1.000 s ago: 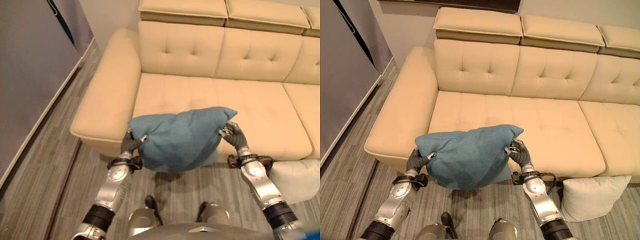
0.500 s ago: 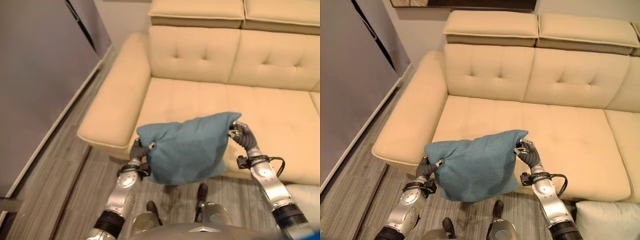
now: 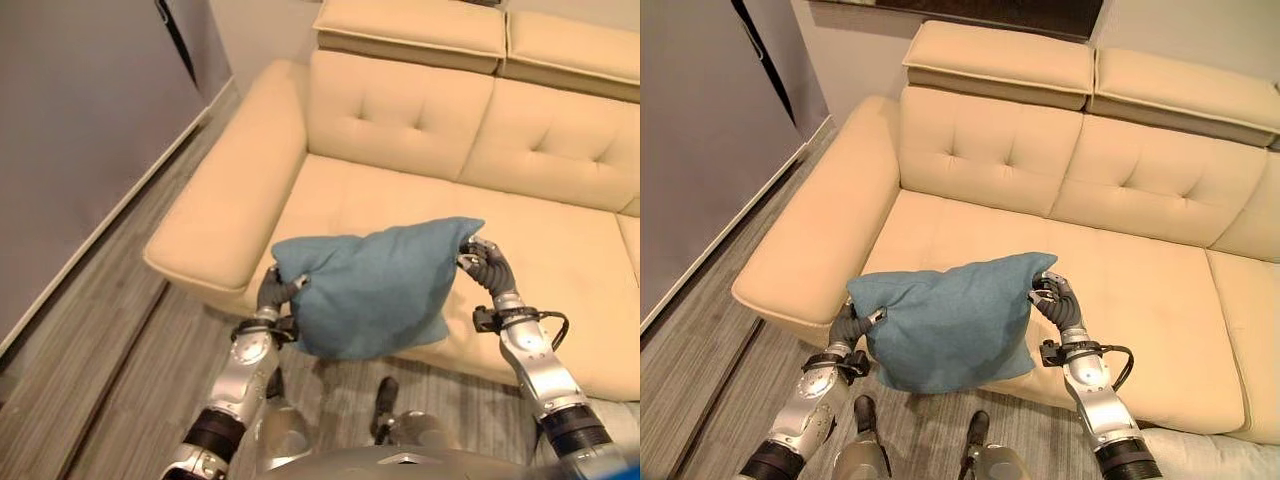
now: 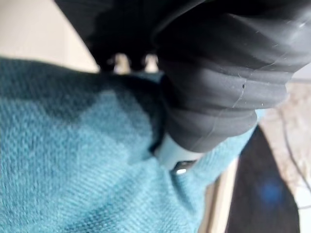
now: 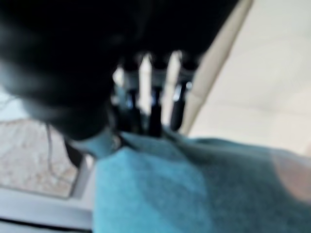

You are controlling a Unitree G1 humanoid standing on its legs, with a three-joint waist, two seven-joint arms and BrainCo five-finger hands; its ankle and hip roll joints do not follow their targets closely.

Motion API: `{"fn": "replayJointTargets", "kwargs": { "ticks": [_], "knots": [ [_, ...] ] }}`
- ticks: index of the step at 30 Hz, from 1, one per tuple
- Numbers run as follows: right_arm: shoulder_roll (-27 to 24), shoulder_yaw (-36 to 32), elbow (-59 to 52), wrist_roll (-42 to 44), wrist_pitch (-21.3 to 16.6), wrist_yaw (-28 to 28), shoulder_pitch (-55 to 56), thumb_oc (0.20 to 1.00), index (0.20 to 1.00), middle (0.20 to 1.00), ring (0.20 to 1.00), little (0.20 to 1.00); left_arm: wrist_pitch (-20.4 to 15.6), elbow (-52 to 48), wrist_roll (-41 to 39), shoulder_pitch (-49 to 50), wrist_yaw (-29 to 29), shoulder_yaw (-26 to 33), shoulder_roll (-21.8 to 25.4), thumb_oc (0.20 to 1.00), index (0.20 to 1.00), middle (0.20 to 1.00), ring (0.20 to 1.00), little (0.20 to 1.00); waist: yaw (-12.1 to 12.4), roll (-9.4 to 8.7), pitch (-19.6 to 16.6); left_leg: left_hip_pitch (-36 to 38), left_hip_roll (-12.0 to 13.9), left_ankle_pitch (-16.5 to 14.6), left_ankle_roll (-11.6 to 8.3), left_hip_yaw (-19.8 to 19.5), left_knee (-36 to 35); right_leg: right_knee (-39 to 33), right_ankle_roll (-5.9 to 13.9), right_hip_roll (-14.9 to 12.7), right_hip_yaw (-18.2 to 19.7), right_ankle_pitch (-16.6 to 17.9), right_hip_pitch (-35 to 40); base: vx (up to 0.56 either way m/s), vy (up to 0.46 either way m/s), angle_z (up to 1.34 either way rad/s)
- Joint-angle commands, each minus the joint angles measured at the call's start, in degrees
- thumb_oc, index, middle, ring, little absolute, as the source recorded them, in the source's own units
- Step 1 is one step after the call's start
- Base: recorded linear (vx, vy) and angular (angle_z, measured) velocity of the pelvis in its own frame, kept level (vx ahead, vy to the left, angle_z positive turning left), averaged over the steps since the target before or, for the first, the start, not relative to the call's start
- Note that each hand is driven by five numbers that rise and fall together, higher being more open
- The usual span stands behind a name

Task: Pick up all the scattered cushions and arrange them neatly on the sofa.

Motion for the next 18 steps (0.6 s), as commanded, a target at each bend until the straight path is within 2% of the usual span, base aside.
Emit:
{"fn": "replayJointTargets", "kwargs": {
  "ticks": [1,3,5,6,7,8,9,11,13,14,17,18],
  "knots": [
    [1.0,-1.0,-6.4,1.2,-5.6,0.5,-2.4,0.2,0.2,0.2,0.2,0.2,-4.5,-9.8,0.8,-1.7,-4.6,-0.5,2.2,0.2,0.2,0.2,0.2,0.2,0.3,-1.95,-2.0,-3.0,-3.2,1.2,-0.7,1.6,5.1,5.5,5.07,-4.3,-0.1,-8.5,5.0,0.25,0.21,-0.26],
    [1.3,-1.0,-6.6,0.8,-5.5,0.4,-2.4,0.2,0.2,0.2,0.2,0.2,-4.6,-10.5,0.6,-2.0,-4.9,-1.0,3.0,0.2,0.2,0.2,0.2,0.2,0.6,-2.48,-1.9,-3.0,-4.7,-1.4,0.72,2.2,7.7,7.7,5.66,-6.1,1.0,-9.1,4.6,0.22,0.249,0.02],
    [1.8,-0.6,-6.8,-0.3,-5.2,0.5,-3.0,0.2,0.2,0.2,0.2,0.2,-4.4,-10.8,0.5,-2.5,-4.9,-1.7,3.8,0.2,0.2,0.2,0.2,0.2,0.8,-2.8,-1.6,-2.2,-6.6,-4.9,3.14,4.1,9.3,15.4,7.57,-9.2,2.3,-9.0,0.9,0.2,0.318,-0.29],
    [2.0,-0.4,-6.8,-0.4,-5.1,0.6,-3.4,0.2,0.2,0.2,0.2,0.2,-4.5,-10.8,0.4,-2.6,-4.8,-1.7,4.0,0.2,0.2,0.2,0.2,0.2,0.8,-2.66,-1.3,-1.6,-6.9,-5.6,3.78,4.8,9.2,19.0,8.26,-9.9,2.5,-8.6,-1.1,0.08,0.171,-0.38],
    [2.0,-0.4,-6.8,-0.4,-5.1,0.6,-3.4,0.2,0.2,0.2,0.2,0.2,-4.5,-10.8,0.4,-2.6,-4.8,-1.7,3.9,0.2,0.2,0.2,0.2,0.2,1.0,-2.61,-1.5,-1.9,-6.8,-5.5,3.81,5.0,9.1,19.0,8.2,-9.8,2.7,-8.4,-1.5,0.1,0.243,-0.41],
    [2.4,0.4,-6.7,-0.6,-4.9,0.8,-4.4,0.2,0.2,0.2,0.2,0.2,-4.7,-11.2,0.4,-2.7,-4.4,-1.4,4.4,0.2,0.2,0.2,0.2,0.2,0.9,-2.41,-0.8,0.2,-7.7,-7.3,4.95,6.6,8.9,24.9,9.56,-12.4,0.3,-6.1,-5.2,0.11,0.24,-0.33],
    [2.4,0.8,-6.5,-0.8,-4.7,0.9,-4.9,0.2,0.2,0.2,0.2,0.2,-4.7,-11.3,0.5,-2.6,-4.2,-1.5,4.5,0.2,0.2,0.2,0.2,0.2,0.8,-2.34,-0.5,1.1,-8.3,-7.6,5.27,7.1,8.5,26.0,9.83,-12.6,0.1,-4.9,-7.4,0.15,0.303,-0.8],
    [2.2,1.2,-6.2,-0.5,-4.4,1.5,-5.5,0.2,0.2,0.2,0.2,0.2,-4.6,-10.9,0.6,-2.2,-4.3,-1.3,4.5,0.2,0.2,0.2,0.2,0.2,-0.2,-1.81,0.5,3.3,-10.0,-7.5,5.99,6.7,6.6,25.9,9.29,-9.8,2.1,-4.2,-11.7,0.09,0.156,-0.86],
    [2.2,1.2,-6.2,-0.5,-4.4,1.5,-5.5,0.2,0.2,0.2,0.2,0.2,-4.6,-10.8,0.6,-2.2,-4.3,-1.3,4.5,0.2,0.2,0.2,0.2,0.2,-0.1,-1.81,0.6,3.5,-10.0,-7.5,5.99,6.8,6.5,25.9,9.3,-9.8,2.2,-4.2,-11.7,0.08,0.062,-0.31],
    [1.7,0.9,-6.2,-0.4,-4.6,2.0,-4.7,0.2,0.2,0.2,0.2,0.2,-4.5,-10.2,1.4,-1.3,-4.7,-0.8,4.0,0.2,0.2,0.2,0.2,0.2,-0.9,-1.77,0.6,5.3,-12.0,-7.1,6.45,6.2,3.1,20.1,7.88,-6.8,2.9,-3.9,-12.7,0.11,0.066,-0.1],
    [1.6,0.7,-6.1,-0.8,-4.7,2.0,-4.0,0.2,0.2,0.2,0.2,0.2,-4.4,-9.6,1.9,-0.8,-4.8,-0.3,3.6,0.2,0.2,0.2,0.2,0.2,-0.9,-1.6,0.1,6.0,-12.7,-6.4,6.34,5.9,0.6,17.3,7.44,-6.8,1.8,-3.3,-12.8,0.12,0.013,0.08],
    [1.2,0.4,-6.1,-1.4,-4.8,1.9,-3.7,0.2,0.2,0.2,0.2,0.2,-4.5,-9.4,2.1,-0.4,-5.0,0.1,3.4,0.2,0.2,0.2,0.2,0.2,-0.8,-1.27,-0.4,6.1,-12.9,-6.1,5.96,6.4,-0.9,14.0,7.82,-8.0,0.5,-2.1,-13.0,0.09,-0.056,0.08]
  ]
}}
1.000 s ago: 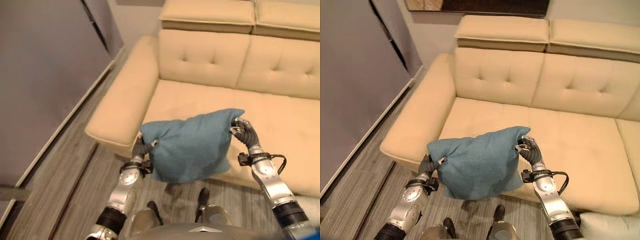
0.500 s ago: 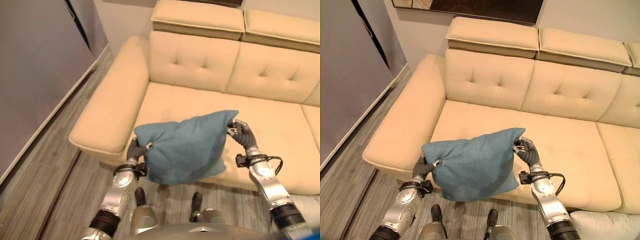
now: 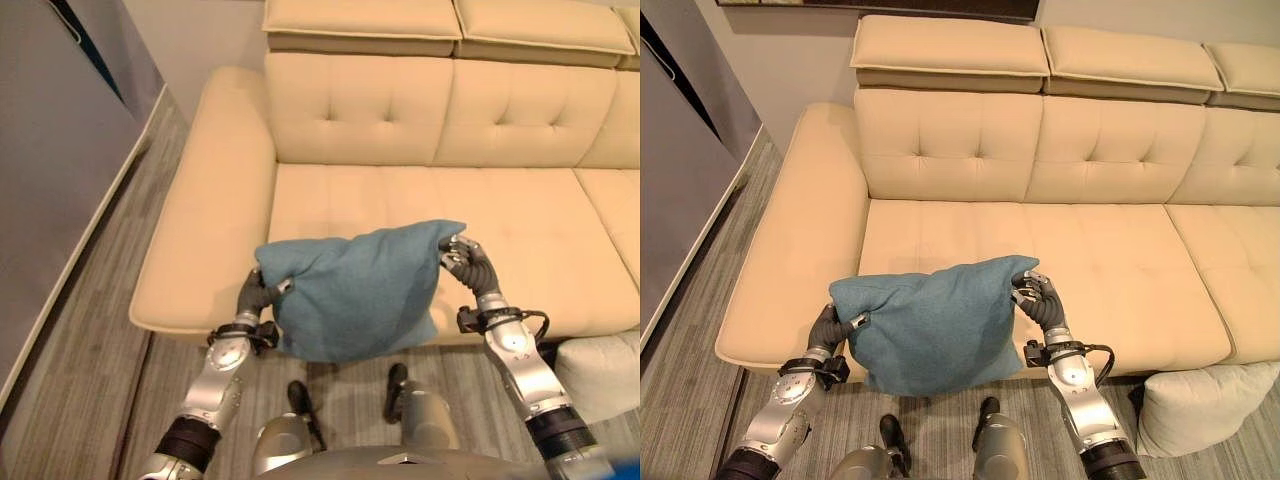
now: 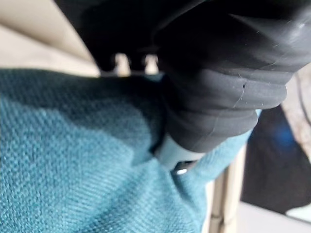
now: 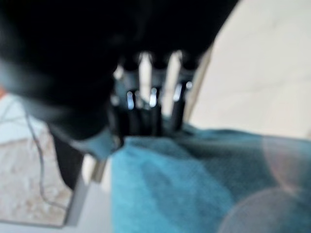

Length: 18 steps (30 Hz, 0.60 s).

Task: Pick up all the scattered cushions and arrange them neatly on the sofa.

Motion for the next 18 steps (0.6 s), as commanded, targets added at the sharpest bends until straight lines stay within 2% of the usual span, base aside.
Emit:
{"fn": "replayJointTargets", "kwargs": {
  "ticks": [1,2,3,4,7,8,10,11,14,15,16,17,18],
  "knots": [
    [-1.8,-0.7,-3.6,-1.2,-4.8,0.1,-3.0,0.2,0.2,0.2,0.2,0.2,-4.0,-7.0,2.2,-1.2,-2.8,-1.1,-1.7,0.2,0.2,0.2,0.2,0.2,0.7,2.5,-2.9,0.7,-0.2,-0.7,-1.95,-4.0,1.2,-2.7,3.76,-0.1,-2.5,1.5,0.3,0.09,-0.056,-0.02],
    [-1.8,-0.7,-3.6,-1.2,-4.8,0.1,-3.0,0.2,0.2,0.2,0.2,0.2,-4.0,-7.0,2.2,-1.2,-2.8,-1.1,-1.7,0.2,0.2,0.2,0.2,0.2,0.7,2.51,-2.9,0.7,-0.2,-0.7,-1.95,-4.0,1.2,-2.7,3.76,-0.1,-2.6,1.6,0.3,0.07,-0.022,0.05],
    [-1.8,-0.9,-3.3,-0.9,-4.8,0.3,-3.0,0.2,0.2,0.2,0.2,0.2,-4.1,-7.0,2.0,-0.7,-3.1,-0.9,-1.7,0.2,0.2,0.2,0.2,0.2,1.0,2.8,-2.9,0.9,-0.4,-0.9,-2.02,-3.6,1.4,-2.5,3.94,-1.0,-4.2,2.4,0.1,0.14,-0.05,0.0],
    [-1.8,-0.9,-3.0,-0.7,-4.7,0.7,-2.7,0.2,0.2,0.2,0.2,0.2,-4.0,-7.3,2.2,1.0,-3.8,-0.3,-2.2,0.2,0.2,0.2,0.2,0.2,1.4,3.0,-3.6,1.5,-1.1,-2.1,-2.3,-2.7,2.1,-5.8,3.96,-1.5,-6.8,3.5,1.9,0.21,-0.087,-0.03],
    [-2.5,-1.0,-2.6,-0.5,-5.0,1.0,-2.7,0.2,0.2,0.2,0.2,0.2,-4.1,-7.2,1.5,1.0,-4.4,-0.2,-2.5,0.2,0.2,0.2,0.2,0.2,1.4,3.6,-3.7,0.5,-0.9,-3.9,-3.17,-3.3,6.4,-7.0,3.56,-0.8,-6.6,3.5,3.3,0.15,-0.119,0.04],
    [-3.7,-1.4,-3.3,-0.3,-5.2,0.9,-2.8,0.2,0.2,0.2,0.2,0.2,-4.1,-7.2,0.7,0.2,-5.2,-0.8,-2.8,0.2,0.2,0.2,0.2,0.2,1.0,3.6,-2.9,-1.5,1.0,-5.7,-4.55,-1.9,13.2,-6.2,2.87,-1.2,-8.7,2.0,4.8,0.07,-0.163,0.06],
    [-3.9,-1.9,-3.4,0.3,-5.3,0.4,-3.0,0.2,0.2,0.2,0.2,0.2,-4.0,-7.4,0.6,-0.5,-5.1,-1.6,-3.1,0.2,0.2,0.2,0.2,0.2,0.6,3.84,-2.3,-2.0,3.0,-5.5,-5.95,-0.5,15.9,-5.5,1.94,-1.4,-10.6,0.6,6.2,0.08,-0.138,0.35],
    [-4.0,-1.9,-3.4,0.3,-5.3,0.4,-3.1,0.2,0.2,0.2,0.2,0.2,-4.0,-7.4,0.6,-0.5,-5.1,-1.6,-3.1,0.2,0.2,0.2,0.2,0.2,0.6,3.88,-2.2,-2.1,3.0,-5.6,-5.99,-0.6,16.1,-5.5,1.92,-1.3,-10.7,0.6,6.3,0.08,-0.079,0.6],
    [-3.6,-2.3,-3.5,1.4,-5.3,0.5,-2.6,0.2,0.2,0.2,0.2,0.2,-4.2,-7.9,0.1,-0.8,-5.0,-1.8,-2.9,0.2,0.2,0.2,0.2,0.2,0.8,4.07,-2.4,-1.9,5.3,-3.0,-7.41,-0.8,16.0,-6.5,0.98,-0.4,-12.2,-0.6,8.9,0.14,-0.071,0.28],
    [-3.8,-2.6,-4.1,1.2,-5.5,0.5,-2.3,0.2,0.2,0.2,0.2,0.2,-4.1,-8.8,0.1,-1.2,-5.4,-2.0,-2.6,0.2,0.2,0.2,0.2,0.2,0.9,4.19,-3.0,-2.1,6.8,-0.6,-7.88,-0.3,12.7,-7.5,0.92,0.2,-12.9,-0.8,9.8,0.21,-0.029,0.14],
    [-3.8,-2.6,-4.1,1.2,-5.5,0.5,-2.2,0.2,0.2,0.2,0.2,0.2,-4.0,-8.8,0.1,-1.2,-5.4,-2.0,-2.6,0.2,0.2,0.2,0.2,0.2,0.9,4.35,-3.2,-1.5,6.9,-1.5,-8.55,-1.1,12.5,-7.6,1.44,0.5,-12.2,-1.7,10.4,0.17,0.004,0.21],
    [-4.1,-2.4,-4.1,1.1,-5.7,0.0,-2.9,0.2,0.2,0.2,0.2,0.2,-4.0,-9.4,0.3,-2.0,-5.2,-2.2,-2.4,0.2,0.2,0.2,0.2,0.2,1.0,4.06,-3.3,-4.0,8.7,2.7,-8.62,-1.0,9.9,-8.8,1.04,0.7,-12.5,-0.9,10.4,0.12,0.031,0.15],
    [-4.0,-2.4,-4.2,1.2,-5.9,-0.3,-3.1,0.2,0.2,0.2,0.2,0.2,-4.0,-9.6,0.4,-2.4,-5.2,-2.3,-2.4,0.2,0.2,0.2,0.2,0.2,1.1,3.98,-3.2,-4.9,9.7,4.4,-9.01,-1.4,8.6,-9.2,1.17,1.0,-12.3,-1.0,10.7,0.16,0.052,0.06]
  ]
}}
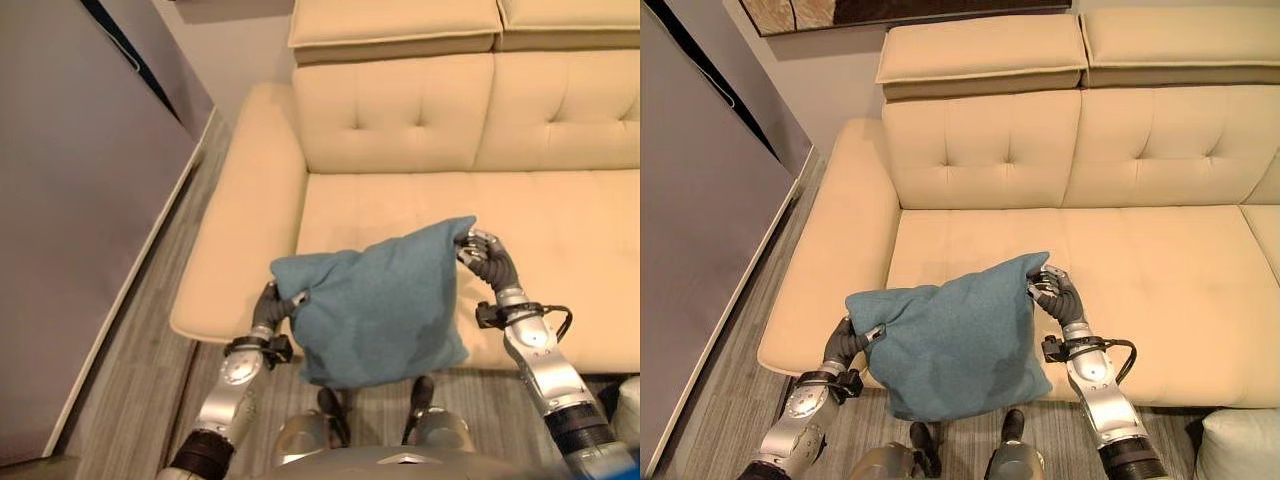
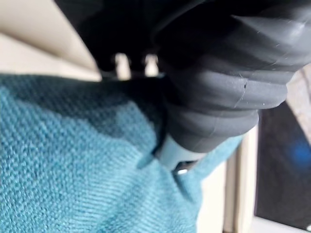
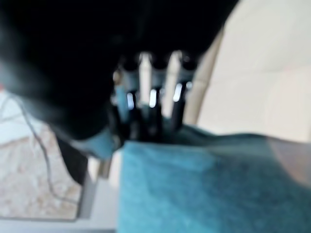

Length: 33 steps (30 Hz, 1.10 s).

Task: Pick up all the scattered cushions and arrange them neatly on the sofa.

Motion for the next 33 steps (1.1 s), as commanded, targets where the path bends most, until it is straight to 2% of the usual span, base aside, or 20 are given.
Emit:
{"fn": "replayJointTargets", "kwargs": {
  "ticks": [1,2,3,5,8,15,22,28,33],
  "knots": [
    [0.3,0.4,-4.8,1.3,-5.3,-1.1,-3.6,0.2,0.2,0.2,0.2,0.2,-4.2,-9.3,0.3,-4.5,-2.4,-1.1,0.9,0.2,0.2,0.2,0.2,0.2,1.8,-3.55,-1.6,-3.4,5.5,6.2,-6.0,-2.7,-1.7,0.9,4.88,-1.9,-2.0,-1.6,0.7,0.19,0.042,-0.06],
    [0.2,0.7,-4.8,1.1,-5.4,-1.2,-3.8,0.2,0.2,0.2,0.2,0.2,-4.3,-9.4,0.3,-4.5,-2.4,-1.0,0.9,0.2,0.2,0.2,0.2,0.2,2.1,-3.51,-1.4,-3.3,5.2,6.1,-6.14,-3.9,-1.9,0.6,4.93,-1.5,-1.5,-1.7,1.1,0.19,0.036,-0.12],
    [0.2,0.9,-5.4,0.9,-5.3,-0.7,-3.8,0.2,0.2,0.2,0.2,0.2,-4.2,-9.8,0.1,-4.2,-2.7,-1.0,0.9,0.2,0.2,0.2,0.2,0.2,1.7,-3.4,-1.5,-2.4,5.1,5.0,-6.04,-3.4,-2.1,0.7,4.82,-1.3,-1.0,-2.1,1.1,0.15,0.053,-0.29],
    [0.2,0.5,-6.3,0.6,-5.3,-0.5,-3.3,0.2,0.2,0.2,0.2,0.2,-4.2,-10.9,0.0,-4.0,-3.4,-1.5,0.8,0.2,0.2,0.2,0.2,0.2,1.2,-2.99,-1.6,-1.3,4.8,5.1,-5.9,-1.9,-2.9,1.0,4.72,-1.3,-0.4,-1.9,1.2,0.12,0.082,-0.4],
    [0.6,-0.1,-6.9,1.1,-5.3,-0.7,-3.0,0.2,0.2,0.2,0.2,0.2,-4.4,-13.0,-0.5,-4.7,-3.3,-1.6,0.9,0.2,0.2,0.2,0.2,0.2,1.2,-3.11,-1.5,-0.9,3.9,4.5,-5.49,-2.0,-2.4,1.5,4.53,-1.8,0.2,-2.0,1.3,0.09,0.069,-0.15],
    [1.1,-2.0,-14.9,1.9,-6.0,-0.8,-2.8,0.2,0.2,0.2,0.2,0.2,-6.3,-24.4,-3.5,-10.1,-1.5,-0.5,1.7,0.2,0.2,0.2,0.2,0.2,0.9,-4.13,-3.1,2.4,1.3,2.2,-3.68,0.3,-4.2,2.0,5.63,-3.1,1.0,-1.9,2.5,0.12,0.075,-0.13],
    [0.5,-2.0,-21.6,1.7,-6.4,-1.2,-6.5,0.2,0.2,0.2,0.2,0.2,-8.0,-33.6,-3.6,-17.0,0.6,-0.8,3.0,0.2,0.2,0.2,0.2,0.2,0.7,-4.04,-5.2,4.4,-0.3,1.7,-2.71,0.8,-6.6,2.5,6.59,-3.9,0.9,-1.6,3.0,0.08,0.049,-0.02],
    [-0.6,-0.9,-21.8,0.7,-5.8,-2.1,-10.4,0.2,0.2,0.2,0.2,0.2,-8.2,-33.1,-1.4,-21.9,3.1,-2.4,2.9,0.2,0.2,0.2,0.2,0.2,0.4,-3.91,-6.5,5.2,-1.1,1.6,-2.38,0.5,-7.5,2.3,6.96,-4.3,0.4,-1.4,3.6,0.04,0.021,0.01],
    [-1.2,-0.8,-20.2,-1.0,-5.1,-3.2,-11.0,0.2,0.2,0.2,0.2,0.2,-7.7,-31.4,-0.6,-22.0,3.8,-2.8,2.6,0.2,0.2,0.2,0.2,0.2,0.4,-3.79,-6.9,5.1,-1.2,1.7,-2.36,0.3,-7.8,1.7,6.92,-4.2,0.0,-1.1,3.8,0.02,0.008,0.02]
  ]
}}
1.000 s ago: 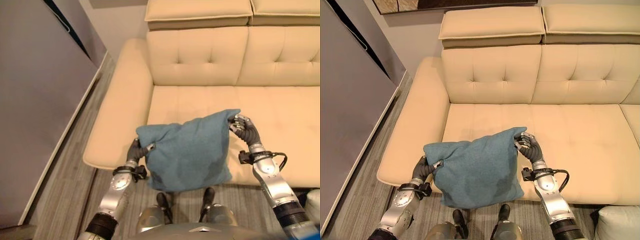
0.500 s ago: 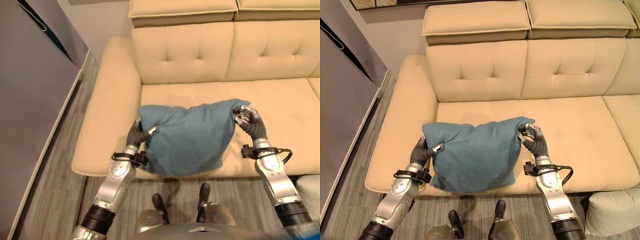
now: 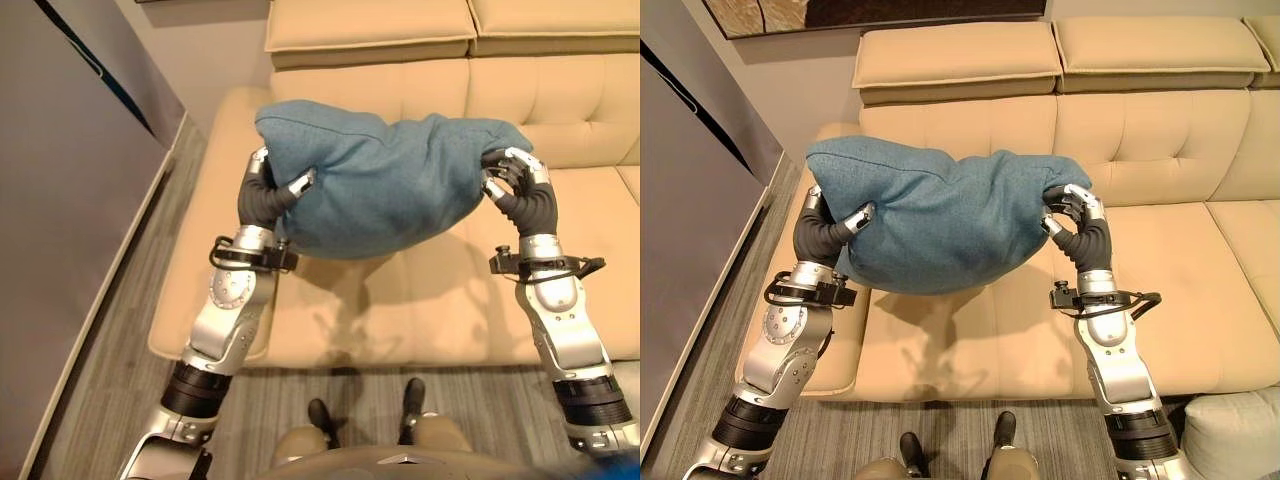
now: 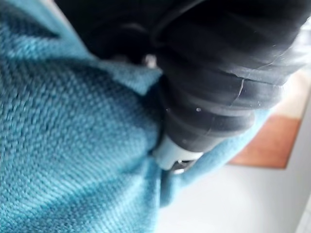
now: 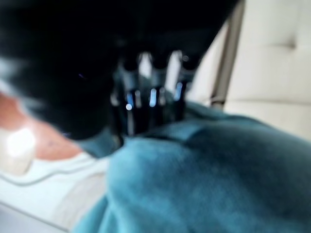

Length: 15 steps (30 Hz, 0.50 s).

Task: Pick up all the scattered cushions and arrange them neatly on the sofa.

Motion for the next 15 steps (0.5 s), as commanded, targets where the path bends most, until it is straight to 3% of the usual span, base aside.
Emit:
{"fn": "replayJointTargets", "kwargs": {
  "ticks": [1,15],
  "knots": [
    [0.1,3.5,-1.8,-2.5,-4.5,0.1,-3.8,0.2,0.2,0.2,0.2,0.2,-5.7,-3.5,0.6,-5.8,-1.8,-5.6,-0.6,0.2,0.2,0.2,0.2,0.2,0.4,-2.46,-4.5,-0.5,0.5,2.5,-2.41,0.2,0.6,4.8,7.03,-5.2,-4.0,-4.5,3.5,0.0,0.0,0.0],
    [-0.5,3.3,6.8,-6.7,-3.2,-2.5,-1.7,0.2,0.2,0.2,0.2,0.2,-4.6,2.4,2.0,-4.7,-1.2,-7.0,-2.6,0.2,0.2,0.2,0.2,0.2,0.1,-2.02,-2.7,-0.9,0.4,3.1,-2.64,-0.2,0.2,2.7,6.99,-4.9,-4.4,-3.6,4.0,-0.01,0.0,0.0]
  ]
}}
